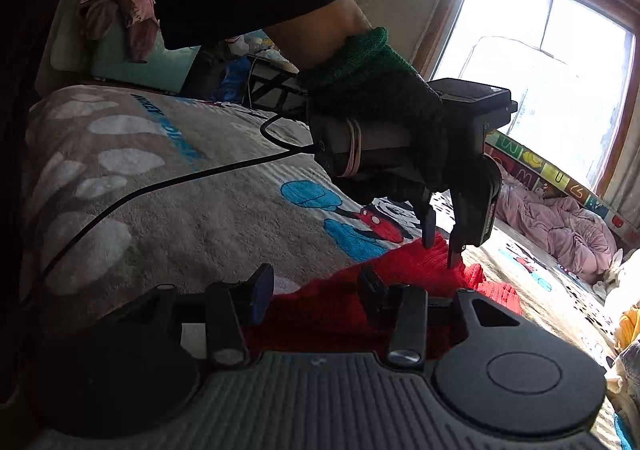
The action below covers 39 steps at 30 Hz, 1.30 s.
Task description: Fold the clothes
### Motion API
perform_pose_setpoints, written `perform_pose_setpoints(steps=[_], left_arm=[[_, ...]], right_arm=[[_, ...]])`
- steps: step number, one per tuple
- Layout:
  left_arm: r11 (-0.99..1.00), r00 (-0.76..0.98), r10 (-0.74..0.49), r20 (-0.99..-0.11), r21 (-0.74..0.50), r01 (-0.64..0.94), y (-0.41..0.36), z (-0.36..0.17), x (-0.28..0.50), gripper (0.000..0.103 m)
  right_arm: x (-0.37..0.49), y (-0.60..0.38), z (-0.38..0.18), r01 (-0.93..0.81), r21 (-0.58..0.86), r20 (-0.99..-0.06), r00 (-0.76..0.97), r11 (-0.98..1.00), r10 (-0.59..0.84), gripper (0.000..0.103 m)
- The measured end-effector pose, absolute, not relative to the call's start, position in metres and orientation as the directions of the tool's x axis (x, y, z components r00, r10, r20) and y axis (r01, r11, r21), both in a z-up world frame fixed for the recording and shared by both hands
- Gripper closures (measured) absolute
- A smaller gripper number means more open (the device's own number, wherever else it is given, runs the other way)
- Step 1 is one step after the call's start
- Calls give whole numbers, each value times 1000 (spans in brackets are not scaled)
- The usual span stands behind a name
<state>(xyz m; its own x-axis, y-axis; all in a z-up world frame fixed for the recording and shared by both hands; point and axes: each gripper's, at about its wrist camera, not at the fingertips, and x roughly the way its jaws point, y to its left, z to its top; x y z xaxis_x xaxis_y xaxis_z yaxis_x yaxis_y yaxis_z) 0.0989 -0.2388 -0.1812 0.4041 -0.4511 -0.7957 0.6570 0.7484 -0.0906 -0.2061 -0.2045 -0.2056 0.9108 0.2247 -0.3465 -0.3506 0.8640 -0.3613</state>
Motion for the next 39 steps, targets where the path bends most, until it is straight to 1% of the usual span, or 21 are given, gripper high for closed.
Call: perform_pose_setpoints(steps=[8,9,12,15,21,24,28,29,30,32,33,36,38,39], left_arm=[[786,409,-486,-773,-181,592,-232,-176,117,69],[784,403,-487,-775,-184,593,-233,-177,118,69],[783,396,-479,-783,-177,597,-237,-180,119,69],[788,396,-474,-786,-179,589,-237,-182,120,69],[820,428,-489,-760,-234,522,-223,-174,131,69],[815,400,-498,-769,-257,519,-219,-179,134,69],[803,382,-490,-784,-236,547,-224,-185,131,69],[803,384,-485,-786,-226,551,-225,-186,131,70],[803,386,-479,-789,-217,555,-226,-187,130,77],[796,392,-477,-787,-198,572,-229,-187,128,82],[791,395,-478,-784,-189,582,-230,-186,126,91],[775,417,-519,-746,-205,597,-228,-176,124,93],[777,443,-560,-700,-258,575,-220,-165,125,93],[787,453,-548,-703,-250,564,-218,-166,126,93]], right_arm=[[-189,-210,-210,-347,-321,-369,903,881,221,53],[-190,-210,-211,-349,-318,-370,902,881,224,50],[-190,-210,-215,-355,-314,-372,899,880,230,48],[-189,-211,-216,-359,-306,-370,898,882,237,48],[-187,-214,-217,-358,-290,-372,897,888,240,47],[-186,-215,-217,-357,-284,-369,897,890,242,46],[-186,-218,-216,-351,-268,-362,900,897,244,46],[-185,-219,-216,-350,-263,-361,900,899,245,46],[-185,-221,-215,-347,-254,-355,902,903,246,46],[-184,-223,-214,-342,-246,-347,905,907,247,45],[-184,-224,-214,-342,-242,-346,905,908,248,45],[-183,-223,-217,-353,-242,-354,899,904,256,44],[-182,-222,-218,-359,-241,-360,896,902,260,41],[-181,-222,-218,-359,-240,-362,895,902,260,40]])
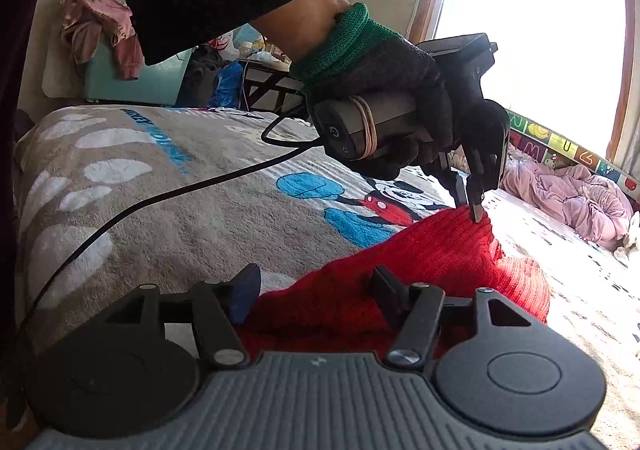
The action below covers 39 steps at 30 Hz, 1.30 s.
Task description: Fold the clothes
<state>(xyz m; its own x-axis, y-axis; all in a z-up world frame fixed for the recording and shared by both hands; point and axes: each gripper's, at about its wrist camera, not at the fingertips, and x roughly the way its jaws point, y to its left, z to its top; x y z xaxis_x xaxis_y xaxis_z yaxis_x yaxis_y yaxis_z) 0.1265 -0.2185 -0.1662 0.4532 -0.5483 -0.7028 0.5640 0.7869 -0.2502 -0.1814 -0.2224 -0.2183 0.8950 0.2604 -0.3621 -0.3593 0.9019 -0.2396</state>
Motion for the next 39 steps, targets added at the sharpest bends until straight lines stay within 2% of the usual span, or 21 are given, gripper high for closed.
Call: perform_pose_setpoints(steps=[8,10,11,13,15,18,22,26,28,32,34,36,39], left_arm=[[839,486,-454,-747,-175,514,-213,-184,134,91],[847,497,-418,-761,-127,517,-218,-187,134,83],[850,504,-407,-762,-114,514,-218,-188,134,75],[854,522,-429,-737,-142,501,-212,-180,133,70],[835,540,-467,-700,-148,530,-208,-164,128,56],[799,521,-495,-696,-129,587,-205,-148,116,56],[704,421,-509,-751,-82,706,-208,-148,94,56],[632,365,-451,-814,-2,775,-219,-171,76,56],[622,385,-428,-818,43,782,-226,-181,73,56],[598,424,-383,-821,129,791,-239,-198,68,49],[603,432,-376,-820,138,786,-240,-194,66,49],[619,437,-410,-801,108,778,-234,-180,63,49],[614,464,-433,-773,124,779,-222,-160,51,49]], right_arm=[[-172,-222,-221,-394,-200,-439,854,897,277,37],[-170,-221,-222,-400,-193,-461,843,896,277,36],[-170,-220,-221,-400,-193,-459,844,896,278,34],[-173,-221,-219,-393,-194,-442,853,899,278,35],[-178,-222,-216,-386,-189,-413,866,903,283,37],[-186,-222,-206,-401,-187,-381,871,897,310,38],[-192,-210,-204,-419,-218,-382,868,882,318,39],[-181,-204,-210,-440,-189,-447,835,878,322,33],[-177,-204,-213,-433,-180,-464,829,883,311,32],[-174,-205,-212,-431,-139,-471,821,892,323,32],[-177,-207,-209,-434,-138,-453,827,890,333,32],[-186,-215,-198,-429,-115,-415,840,896,349,38],[-206,-233,-177,-405,-92,-342,871,910,353,42]])
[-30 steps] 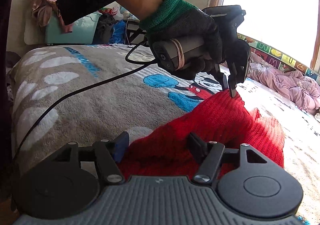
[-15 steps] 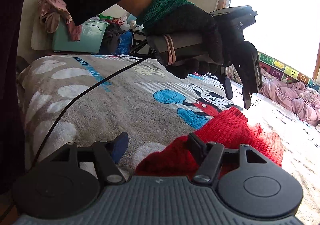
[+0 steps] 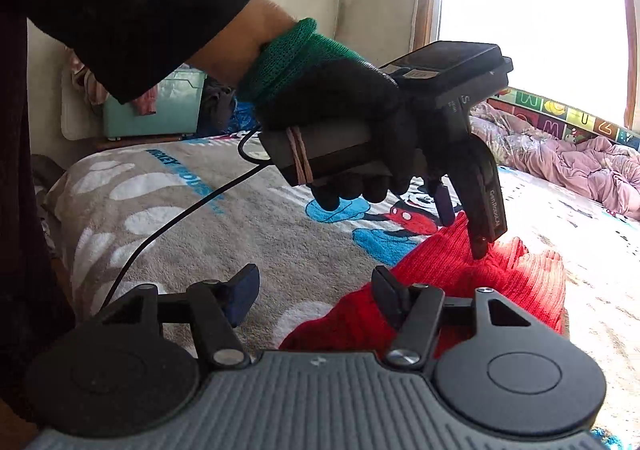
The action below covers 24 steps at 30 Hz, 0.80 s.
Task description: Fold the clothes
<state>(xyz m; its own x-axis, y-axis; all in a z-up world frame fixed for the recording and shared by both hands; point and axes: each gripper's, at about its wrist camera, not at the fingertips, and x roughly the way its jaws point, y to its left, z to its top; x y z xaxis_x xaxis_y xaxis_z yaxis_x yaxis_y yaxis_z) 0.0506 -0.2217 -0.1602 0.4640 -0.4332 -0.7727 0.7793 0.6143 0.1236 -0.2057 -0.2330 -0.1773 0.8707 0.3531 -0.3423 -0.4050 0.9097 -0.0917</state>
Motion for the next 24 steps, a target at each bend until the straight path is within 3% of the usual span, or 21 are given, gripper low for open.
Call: perform_pose_setpoints(steps=[6,11,18,24], left_arm=[[472,506,-445,-738,287,834,-193,-142,-7,37],[240,528,-484,-698,475,847,-160,-156,-70,31],[20,562,-508,-652,644,765,-120,-201,-127,29],[-148,587,-545,-599,758,635,-105,-251,-156,27]], right_arm=[[-252,-286,-162,-254,-264,-298,939,930,172,41],[-269,-321,-184,-154,-403,-366,931,902,-4,40],[-280,-311,-237,-225,-608,-483,866,762,-131,39],[-270,-295,-251,-256,-642,-475,873,723,-113,39]])
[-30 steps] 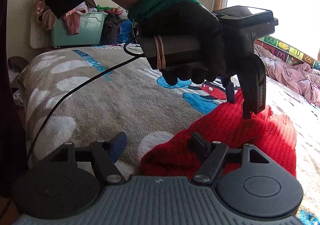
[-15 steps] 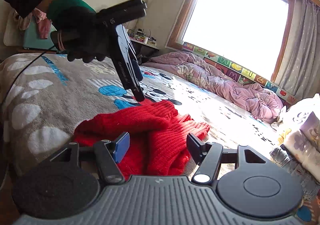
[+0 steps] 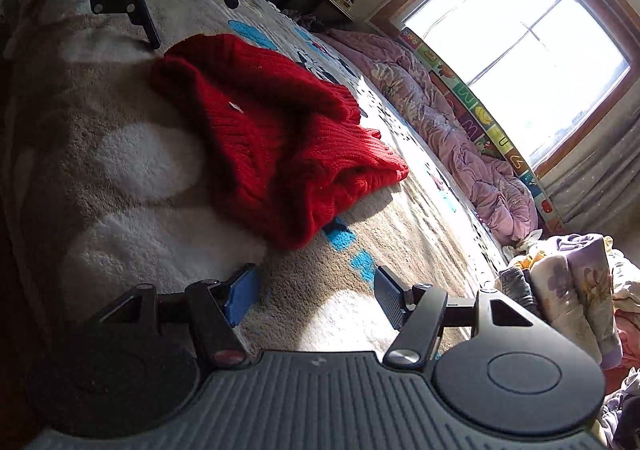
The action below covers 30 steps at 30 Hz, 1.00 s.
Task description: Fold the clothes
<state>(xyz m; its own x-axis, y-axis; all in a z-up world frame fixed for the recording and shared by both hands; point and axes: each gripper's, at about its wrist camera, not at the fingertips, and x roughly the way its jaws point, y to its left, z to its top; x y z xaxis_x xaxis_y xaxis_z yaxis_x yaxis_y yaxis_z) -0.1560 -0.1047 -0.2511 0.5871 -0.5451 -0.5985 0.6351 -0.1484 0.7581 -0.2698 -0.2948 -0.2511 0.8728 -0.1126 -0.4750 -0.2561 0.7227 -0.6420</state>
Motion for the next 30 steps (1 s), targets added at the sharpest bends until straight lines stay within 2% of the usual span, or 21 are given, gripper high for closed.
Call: perform_pose_setpoints(steps=[1,3,5,11,17,19,22,24,25,26,27,30], left_arm=[[-157,597,-562,-572,783,602,-105,-258,-159,25],[-159,625,-590,-511,832,531,-108,-265,-160,11],[-164,641,-617,-456,872,461,-111,-269,-161,7],[-238,625,-682,-380,923,301,-118,-272,-162,8],[-212,616,-714,-333,941,263,-116,-261,-160,9],[-209,613,-712,-343,937,280,-115,-259,-159,10],[-271,595,-718,-362,932,241,-113,-269,-161,18],[-322,583,-714,-387,922,217,-113,-277,-162,34],[-338,581,-710,-398,916,215,-114,-279,-162,38],[-340,585,-701,-408,912,229,-116,-278,-162,42],[-340,589,-693,-417,908,243,-118,-277,-161,44],[-341,596,-672,-439,898,277,-121,-274,-160,54]], right_arm=[[-268,-292,-252,-263,-646,-470,877,716,-103,39],[-264,-287,-253,-275,-650,-458,886,708,-76,39],[-260,-283,-256,-280,-662,-436,899,695,-52,39],[-254,-279,-256,-222,-721,-336,941,656,-51,35],[-256,-276,-249,-145,-792,-213,976,593,-46,34],[-252,-280,-249,-183,-793,-243,970,581,-26,32],[-250,-286,-256,-248,-808,-291,957,535,5,30],[-247,-289,-256,-272,-803,-301,953,530,33,31],[-245,-288,-255,-283,-805,-309,950,522,39,31],[-243,-287,-254,-294,-805,-318,947,515,44,34],[-239,-288,-253,-311,-786,-345,938,534,38,47],[-233,-283,-254,-349,-745,-407,913,569,27,73]])
